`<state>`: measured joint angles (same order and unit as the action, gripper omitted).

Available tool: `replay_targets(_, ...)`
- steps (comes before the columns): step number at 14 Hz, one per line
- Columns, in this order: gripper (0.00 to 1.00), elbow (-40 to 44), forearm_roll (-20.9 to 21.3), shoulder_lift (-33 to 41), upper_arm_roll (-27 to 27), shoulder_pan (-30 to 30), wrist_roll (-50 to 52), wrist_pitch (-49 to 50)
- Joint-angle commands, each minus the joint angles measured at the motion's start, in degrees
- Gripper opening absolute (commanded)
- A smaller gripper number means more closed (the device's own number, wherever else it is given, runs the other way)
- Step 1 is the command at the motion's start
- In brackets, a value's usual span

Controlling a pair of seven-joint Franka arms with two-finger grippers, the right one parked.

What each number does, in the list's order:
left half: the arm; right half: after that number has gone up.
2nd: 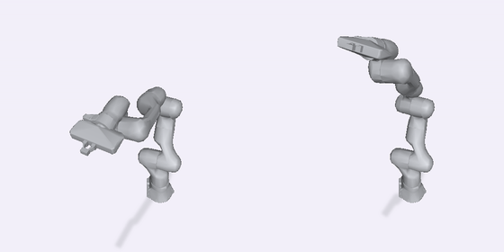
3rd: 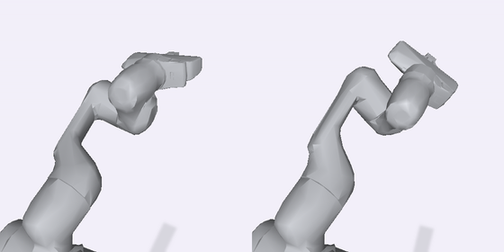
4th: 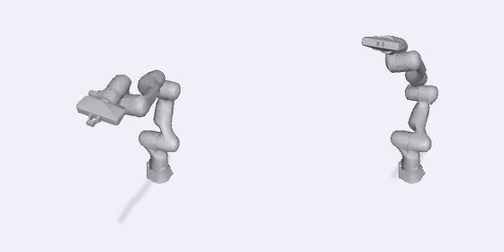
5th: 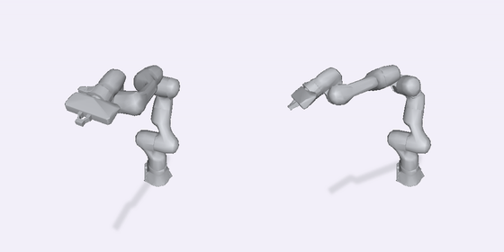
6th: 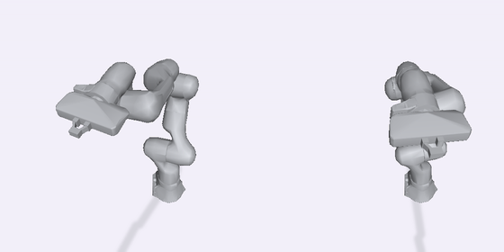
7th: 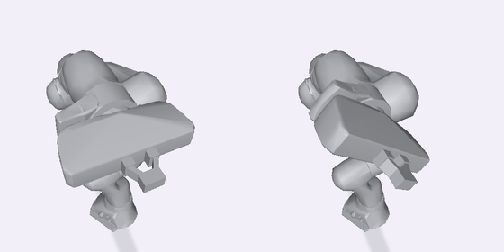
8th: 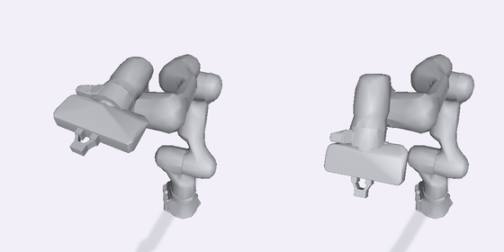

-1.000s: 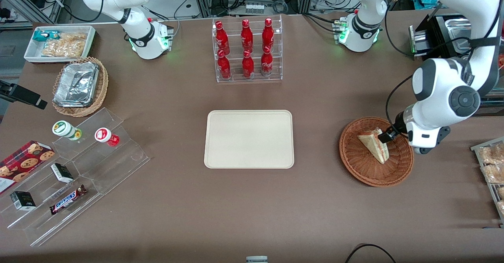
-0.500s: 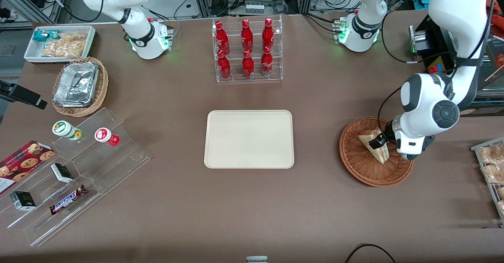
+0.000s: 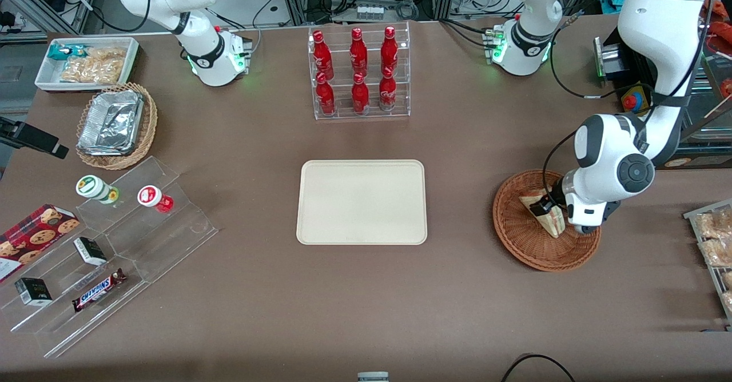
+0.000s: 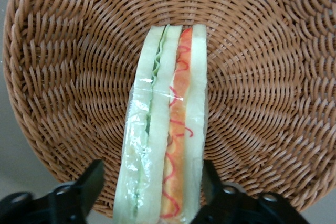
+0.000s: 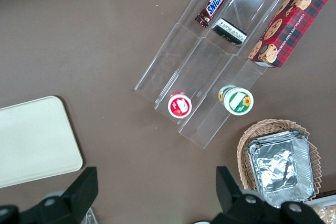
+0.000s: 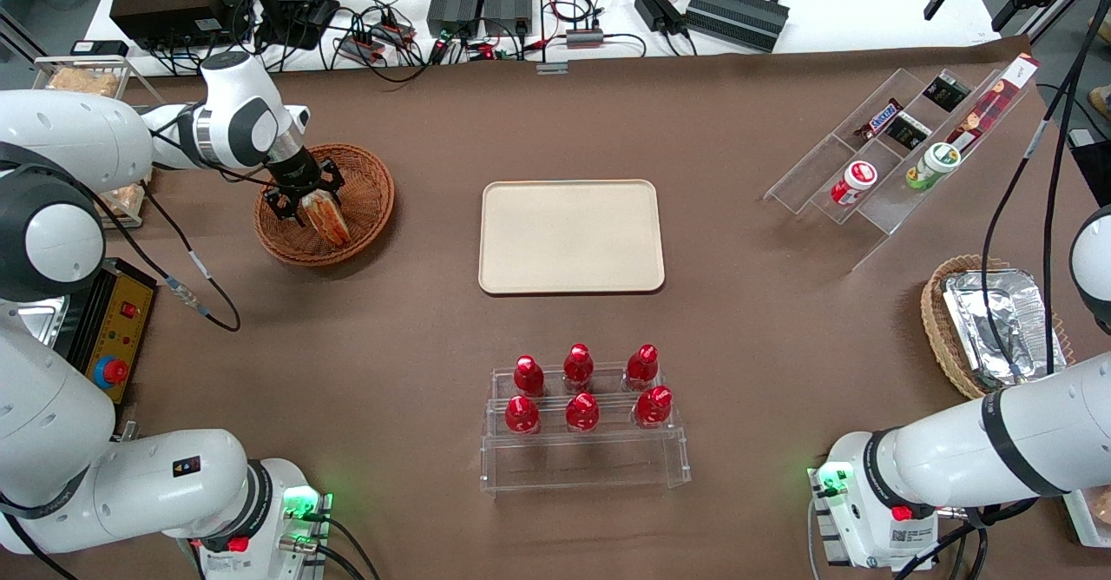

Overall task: Place sandwich from basket to tray
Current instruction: 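Close the left gripper on the wrapped sandwich and lift it, then carry the sandwich with the left gripper over the cream tray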

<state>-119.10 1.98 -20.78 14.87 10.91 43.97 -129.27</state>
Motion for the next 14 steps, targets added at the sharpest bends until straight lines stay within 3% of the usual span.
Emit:
replay_targets(1,0.16,0.2,0.0,1.5,0.4,-0.3,0.1,-0.4)
replay_targets(6,0.15,5.8,0.0,2.4,0.7,-4.8,0.2,2.9)
replay_targets(10,0.15,15.5,0.0,0.9,0.6,-16.1,0.2,11.5)
replay_targets(14,0.16,22.6,0.0,-5.7,0.9,-30.3,-2.9,12.1)
